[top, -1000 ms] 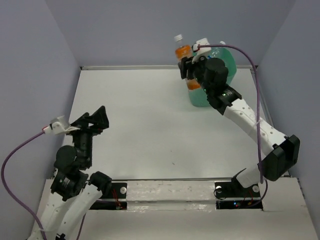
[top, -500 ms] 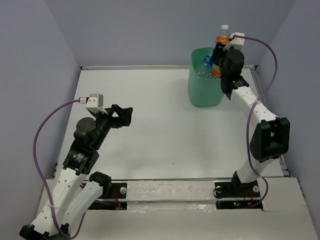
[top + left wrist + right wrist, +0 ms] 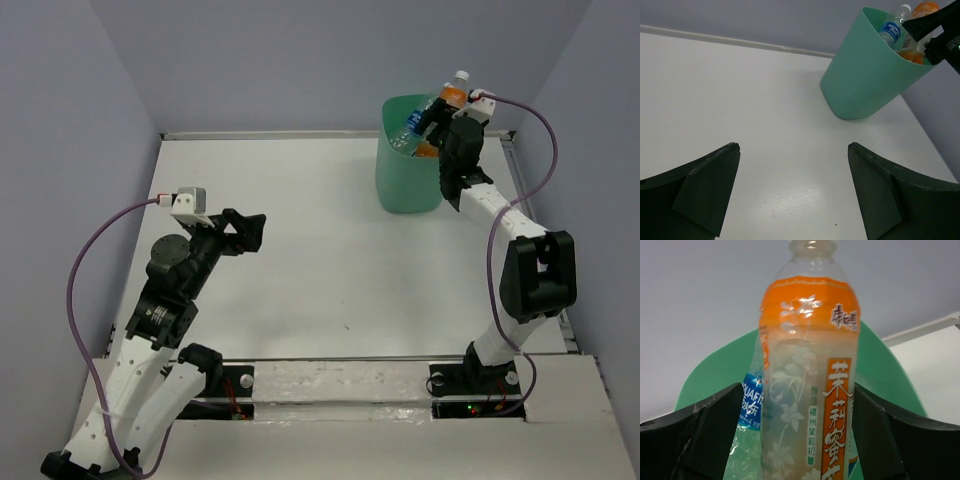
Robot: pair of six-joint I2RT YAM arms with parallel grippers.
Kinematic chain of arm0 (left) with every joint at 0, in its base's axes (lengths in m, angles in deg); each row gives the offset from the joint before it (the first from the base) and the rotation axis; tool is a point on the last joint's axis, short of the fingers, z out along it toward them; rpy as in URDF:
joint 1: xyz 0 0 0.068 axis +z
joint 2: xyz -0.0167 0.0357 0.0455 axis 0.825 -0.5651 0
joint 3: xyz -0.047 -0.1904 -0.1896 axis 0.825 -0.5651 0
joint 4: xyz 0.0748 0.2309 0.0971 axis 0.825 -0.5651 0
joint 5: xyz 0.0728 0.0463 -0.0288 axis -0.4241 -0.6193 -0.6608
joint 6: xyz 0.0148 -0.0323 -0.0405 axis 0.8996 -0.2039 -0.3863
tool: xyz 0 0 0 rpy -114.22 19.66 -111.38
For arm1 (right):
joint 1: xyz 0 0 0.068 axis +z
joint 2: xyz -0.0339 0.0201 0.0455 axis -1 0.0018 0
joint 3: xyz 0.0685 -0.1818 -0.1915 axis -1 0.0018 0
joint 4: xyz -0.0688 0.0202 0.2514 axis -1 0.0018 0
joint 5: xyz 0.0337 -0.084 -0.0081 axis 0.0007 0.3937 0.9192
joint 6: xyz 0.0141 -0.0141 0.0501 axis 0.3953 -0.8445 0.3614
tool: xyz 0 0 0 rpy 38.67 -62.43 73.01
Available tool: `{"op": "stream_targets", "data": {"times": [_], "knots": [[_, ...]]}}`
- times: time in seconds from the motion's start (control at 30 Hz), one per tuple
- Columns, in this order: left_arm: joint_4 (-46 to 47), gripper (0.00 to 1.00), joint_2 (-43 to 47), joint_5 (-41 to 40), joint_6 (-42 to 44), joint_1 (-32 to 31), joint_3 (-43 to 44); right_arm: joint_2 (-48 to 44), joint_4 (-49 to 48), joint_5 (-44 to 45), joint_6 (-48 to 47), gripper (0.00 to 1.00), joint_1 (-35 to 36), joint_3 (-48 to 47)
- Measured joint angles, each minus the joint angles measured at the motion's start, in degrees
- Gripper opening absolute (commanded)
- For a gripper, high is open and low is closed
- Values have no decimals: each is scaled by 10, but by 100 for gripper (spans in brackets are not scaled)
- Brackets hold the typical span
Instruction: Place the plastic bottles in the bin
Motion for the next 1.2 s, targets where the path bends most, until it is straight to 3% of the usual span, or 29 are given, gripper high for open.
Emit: {"op": "stream_targets", "data": {"times": [0.17,0.57,0.93,1.07,1.2], "knots": [[0,99,0,1,0,2,0,-8,9,3,21,100,0,15],[0,99,2,2,0,13,0,-121,26,20,7,100,0,26],[1,99,9,3,0,23,0,-142,61,16,-5,96,0,31],[5,99,18,3,-1,26,0,-208,98,-43,25,100,0,54],[19,99,45,0,-7,28,-2,-354,118,-166,77,100,0,121]]}}
